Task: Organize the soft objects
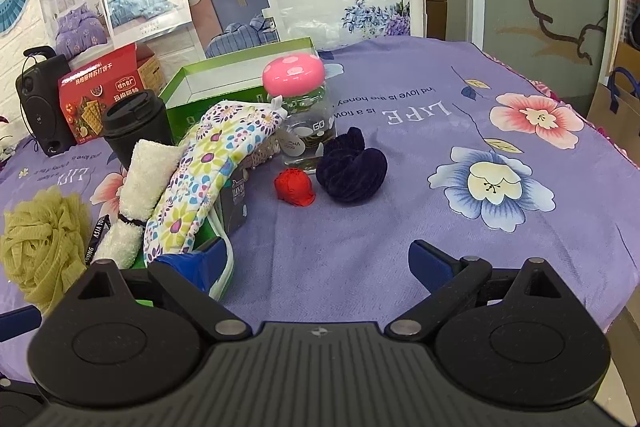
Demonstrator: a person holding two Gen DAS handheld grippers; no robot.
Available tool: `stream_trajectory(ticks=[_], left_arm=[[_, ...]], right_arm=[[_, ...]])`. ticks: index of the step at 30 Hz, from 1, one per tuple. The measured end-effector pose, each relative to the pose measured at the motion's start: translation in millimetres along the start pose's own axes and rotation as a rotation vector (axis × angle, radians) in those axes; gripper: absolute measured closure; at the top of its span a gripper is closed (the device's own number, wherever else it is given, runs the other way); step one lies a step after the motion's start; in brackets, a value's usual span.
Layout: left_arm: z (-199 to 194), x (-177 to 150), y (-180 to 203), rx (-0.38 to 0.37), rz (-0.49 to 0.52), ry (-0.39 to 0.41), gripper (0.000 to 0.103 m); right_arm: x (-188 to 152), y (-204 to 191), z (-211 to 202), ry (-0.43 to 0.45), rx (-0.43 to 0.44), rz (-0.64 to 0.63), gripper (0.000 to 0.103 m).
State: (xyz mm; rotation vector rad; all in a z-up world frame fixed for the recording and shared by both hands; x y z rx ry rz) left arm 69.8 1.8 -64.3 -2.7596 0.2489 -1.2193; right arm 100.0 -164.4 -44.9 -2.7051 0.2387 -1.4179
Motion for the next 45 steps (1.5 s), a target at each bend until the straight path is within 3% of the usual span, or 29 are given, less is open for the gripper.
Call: stream_trajectory(ticks=[12, 17, 21, 24, 29, 35, 41, 45], left_arm=[[-5.6, -4.8, -10.3, 0.020, 0.020, 0.023, 0.000], [-20.6, -11.0, -59.5, 0.072, -0.002, 0.054, 0.000], [-26.0, 7.7, -110.3, 0.147, -0.057, 0.089, 0.000], [-12.0, 24.7, -127.6, 0.108, -0.057, 0.099, 0.000], [26.0, 35.7, -117.5, 0.045, 0.009, 0.067, 0.000], [65.5, 44.0, -123.9, 0.118, 0.036, 0.044, 0.000], [90.7, 40.3, -126.1, 0.100, 0.047, 0.000, 0.000], [96.1, 39.2, -122.0, 0.099, 0.078, 0.012, 0.000]], right_arm=[[-4.7, 3.6, 4.3, -0.021, -0.003, -0.004, 0.018], [-5.3, 14.7, 5.6, -0.034, -0.023, -0.003, 0.018], [-5.8, 29.3, 13.7, -0.050, -0.045, 0.011, 0.018], [-7.8, 37.8, 23.3, -0.079, -0.052, 0.016, 0.018], [-9.1, 51.5, 30.4, -0.107, -0.082, 0.016, 0.018], [-9.8, 60.3, 42.9, -0.142, -0.089, 0.032, 0.018], [-0.8, 53.6, 60.2, -0.164, -0.083, -0.006, 0.018], [12.6, 50.3, 70.4, -0.142, -0.066, -0.027, 0.018]])
Point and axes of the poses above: each gripper's, at about its wrist camera, not at the fingertips, and z roughly the way its jaws point, y to its right, x to its top, the point moved 9 cm from there along z, roughly the way its jaws point, and after that the axes turned 1 degree about x, right-handed, at the moved point
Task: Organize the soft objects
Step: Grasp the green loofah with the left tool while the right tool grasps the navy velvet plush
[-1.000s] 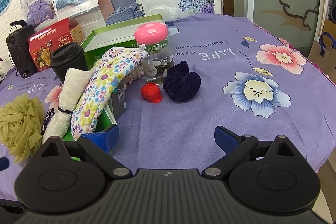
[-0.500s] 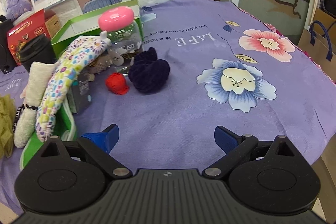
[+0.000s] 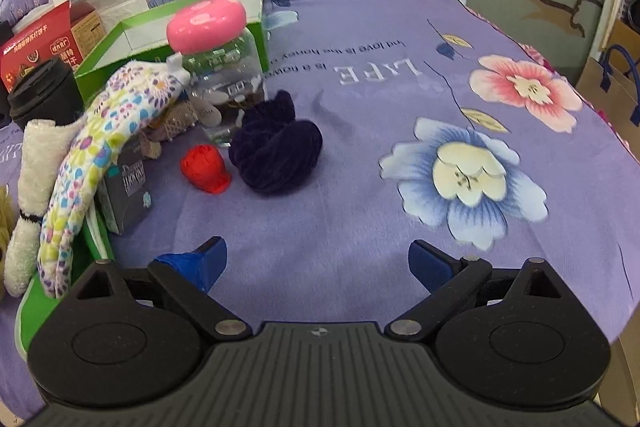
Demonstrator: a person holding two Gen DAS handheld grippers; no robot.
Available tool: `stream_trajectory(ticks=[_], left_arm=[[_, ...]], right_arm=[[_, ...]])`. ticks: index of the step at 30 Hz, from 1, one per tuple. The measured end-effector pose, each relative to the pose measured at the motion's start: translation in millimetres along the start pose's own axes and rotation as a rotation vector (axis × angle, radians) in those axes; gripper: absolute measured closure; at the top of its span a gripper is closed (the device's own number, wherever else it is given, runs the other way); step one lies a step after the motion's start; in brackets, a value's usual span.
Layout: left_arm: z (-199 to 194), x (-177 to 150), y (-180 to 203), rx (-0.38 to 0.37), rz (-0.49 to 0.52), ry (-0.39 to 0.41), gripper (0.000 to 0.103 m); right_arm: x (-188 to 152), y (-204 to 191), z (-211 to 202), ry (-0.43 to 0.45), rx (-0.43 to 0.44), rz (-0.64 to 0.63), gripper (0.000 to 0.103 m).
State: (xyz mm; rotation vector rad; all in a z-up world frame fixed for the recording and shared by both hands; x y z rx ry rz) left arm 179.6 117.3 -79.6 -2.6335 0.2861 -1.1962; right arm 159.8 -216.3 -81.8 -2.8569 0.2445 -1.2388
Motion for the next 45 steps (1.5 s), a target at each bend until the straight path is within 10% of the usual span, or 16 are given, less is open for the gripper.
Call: stream_trajectory(ticks=[20, 30, 35, 36, 45], left_arm=[[13.1, 7.4, -2.2, -0.039, -0.034, -0.057, 0.000], [20.0, 7.3, -4.3, -0.050, -0.057, -0.080, 0.000], [16.8, 8.0, -12.4, -0.088, -0.127, -0.081, 0.021], [14.5, 8.9, -16.1, -0.096, -0.151, -0.082, 0.024], [-25.1, 45.8, -61.1, -0.144, -0.289, -0.011, 0.037]], right_arm=[[42.1, -13.2, 92.3, -0.119, 0.067, -0.163, 0.018], [34.0, -11.8, 92.0, -0.003, 0.119, -0.207, 0.013], [28.9, -19.2, 84.6, 0.060, 0.137, -0.247, 0.031], [29.4, -21.4, 80.6, 0.071, 0.154, -0.247, 0.055], [34.0, -8.3, 28.1, 0.161, 0.159, -0.222, 0.055]])
Point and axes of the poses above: each gripper's, at about its wrist camera, not at the fingertips, and z roughly the way its jaws point, y to its right, x to its top, the point moved 9 cm from there along z, roughly the way its jaws point, and after that the axes turned 1 degree about x, right-handed, at the moved point
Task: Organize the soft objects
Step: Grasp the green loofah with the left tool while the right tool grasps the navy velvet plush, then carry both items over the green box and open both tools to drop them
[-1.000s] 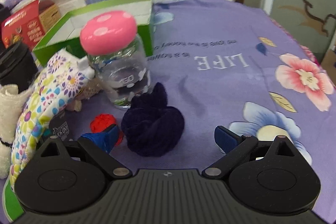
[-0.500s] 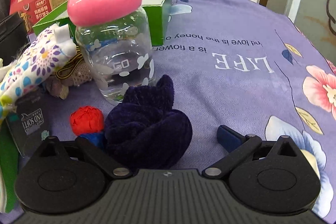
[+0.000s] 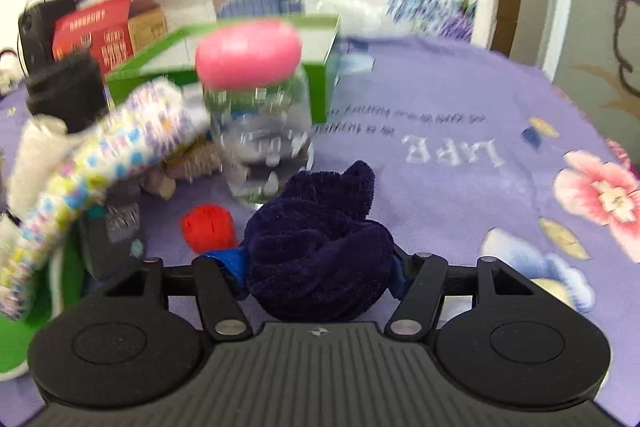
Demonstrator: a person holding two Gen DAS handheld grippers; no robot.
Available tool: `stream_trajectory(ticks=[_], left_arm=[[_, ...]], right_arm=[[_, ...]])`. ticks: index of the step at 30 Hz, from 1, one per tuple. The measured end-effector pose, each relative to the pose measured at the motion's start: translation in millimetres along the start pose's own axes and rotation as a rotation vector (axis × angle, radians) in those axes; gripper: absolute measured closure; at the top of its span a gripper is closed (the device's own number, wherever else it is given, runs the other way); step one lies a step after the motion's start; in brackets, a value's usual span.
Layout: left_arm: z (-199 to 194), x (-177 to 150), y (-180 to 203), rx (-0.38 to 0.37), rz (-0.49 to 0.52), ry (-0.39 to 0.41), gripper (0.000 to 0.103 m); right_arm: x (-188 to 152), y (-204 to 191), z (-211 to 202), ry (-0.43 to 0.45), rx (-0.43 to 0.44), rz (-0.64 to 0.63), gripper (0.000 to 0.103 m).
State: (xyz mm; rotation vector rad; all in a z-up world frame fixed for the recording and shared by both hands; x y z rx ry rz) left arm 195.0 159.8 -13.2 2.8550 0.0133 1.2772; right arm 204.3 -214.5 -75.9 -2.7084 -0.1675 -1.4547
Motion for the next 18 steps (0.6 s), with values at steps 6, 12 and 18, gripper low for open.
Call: stream_trajectory(ticks=[6, 12, 18], left_arm=[[-26.3, 66.9, 5.6, -0.046, -0.005, 0.117, 0.038], [-9.8, 164.8, 51.6, -0.142, 0.024, 0.209, 0.038], [50.0, 243.8, 99.6, -0.176, 0.031, 0.226, 0.038]], right_arm=[[50.7, 11.7, -24.4, 0.121, -0.016, -0.026, 0.055], [140.7, 3.9, -10.7, 0.206, 0.004, -0.135, 0.055], [205.6, -16.1, 58.1, 0.139, 0.079, -0.233, 0.055]])
Point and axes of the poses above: each gripper's, at about its wrist camera, not at the fingertips, and z roughly the way its jaws point, y to its right, x to its top, the point moved 9 cm from there along z, roughly the way its jaws point, and after that the axes turned 1 degree about x, right-handed, at the moved point
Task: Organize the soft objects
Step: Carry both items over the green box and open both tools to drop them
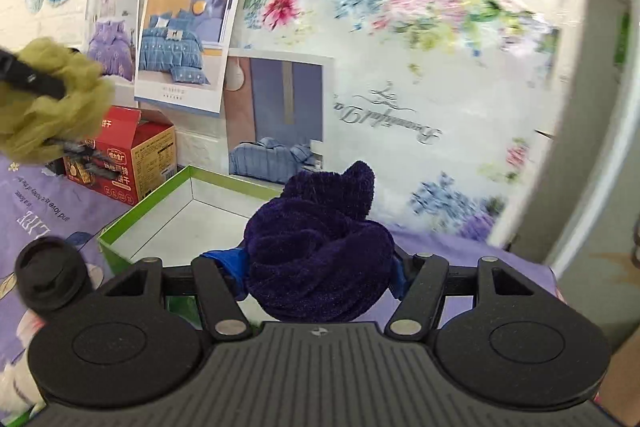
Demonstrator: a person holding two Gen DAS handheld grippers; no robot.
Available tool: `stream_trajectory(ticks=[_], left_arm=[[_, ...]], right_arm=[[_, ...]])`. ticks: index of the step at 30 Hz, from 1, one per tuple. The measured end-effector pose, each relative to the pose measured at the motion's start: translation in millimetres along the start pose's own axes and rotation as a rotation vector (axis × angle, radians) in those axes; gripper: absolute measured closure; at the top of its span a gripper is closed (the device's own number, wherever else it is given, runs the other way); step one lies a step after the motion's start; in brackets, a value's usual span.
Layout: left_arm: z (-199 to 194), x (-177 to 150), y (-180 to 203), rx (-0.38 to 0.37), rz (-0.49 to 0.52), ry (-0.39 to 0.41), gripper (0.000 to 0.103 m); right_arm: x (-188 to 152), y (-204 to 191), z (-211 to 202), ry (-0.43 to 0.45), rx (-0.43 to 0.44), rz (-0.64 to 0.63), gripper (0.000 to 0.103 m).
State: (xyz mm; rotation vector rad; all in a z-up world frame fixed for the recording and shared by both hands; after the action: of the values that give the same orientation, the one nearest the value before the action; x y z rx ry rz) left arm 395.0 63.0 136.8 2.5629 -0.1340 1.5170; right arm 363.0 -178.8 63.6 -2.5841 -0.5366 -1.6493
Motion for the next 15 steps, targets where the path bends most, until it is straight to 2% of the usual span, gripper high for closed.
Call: stream_trajectory(ticks=[2, 3, 4, 6, 8, 11, 15], left_arm=[[31.9, 8.1, 6.8, 0.002, 0.009, -0.022, 0.037], [48.5, 9.5, 10.0, 0.001, 0.024, -0.034, 0.026], [63.3, 9.2, 11.4, 0.007, 0.033, -0.045, 0.011], [83.4, 6.0, 12.1, 0.027, 0.045, -0.058, 0.003], [99.7, 1.1, 12.0, 0.034, 0.054, -0.064, 0.002], [111.7, -4.0, 12.4, 0.055, 0.083, -0.084, 0.002], [110.6, -8.5, 13.3, 0.061, 0.103, -0.083, 0.002]], right_arm=[[8.2, -1.2, 28.0, -0.017, 0.047, 0.000, 0.052], [10.4, -1.8, 42.2, -0.034, 0.085, 0.011, 0.052], [10.7, -1.2, 57.4, -0.067, 0.115, 0.036, 0.051], [5.3, 0.1, 83.8, -0.154, 0.129, 0.082, 0.050], [2.7, -6.4, 97.7, -0.162, 0.122, 0.024, 0.048], [5.7, -11.2, 105.3, -0.132, 0.057, -0.070, 0.046], [11.6, -7.5, 107.3, -0.140, 0.078, -0.040, 0.042]])
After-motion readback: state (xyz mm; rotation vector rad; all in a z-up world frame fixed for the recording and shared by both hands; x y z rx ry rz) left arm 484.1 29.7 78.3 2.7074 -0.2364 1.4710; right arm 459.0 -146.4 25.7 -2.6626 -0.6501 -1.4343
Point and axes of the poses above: each gripper's, at about its wrist camera, not at the fingertips, and z roughly the way its jaws point, y to its right, x to its top, the point moved 9 cm from there along z, roughly the way its jaws point, and after that the axes turned 1 degree about x, right-handed, at the moved point
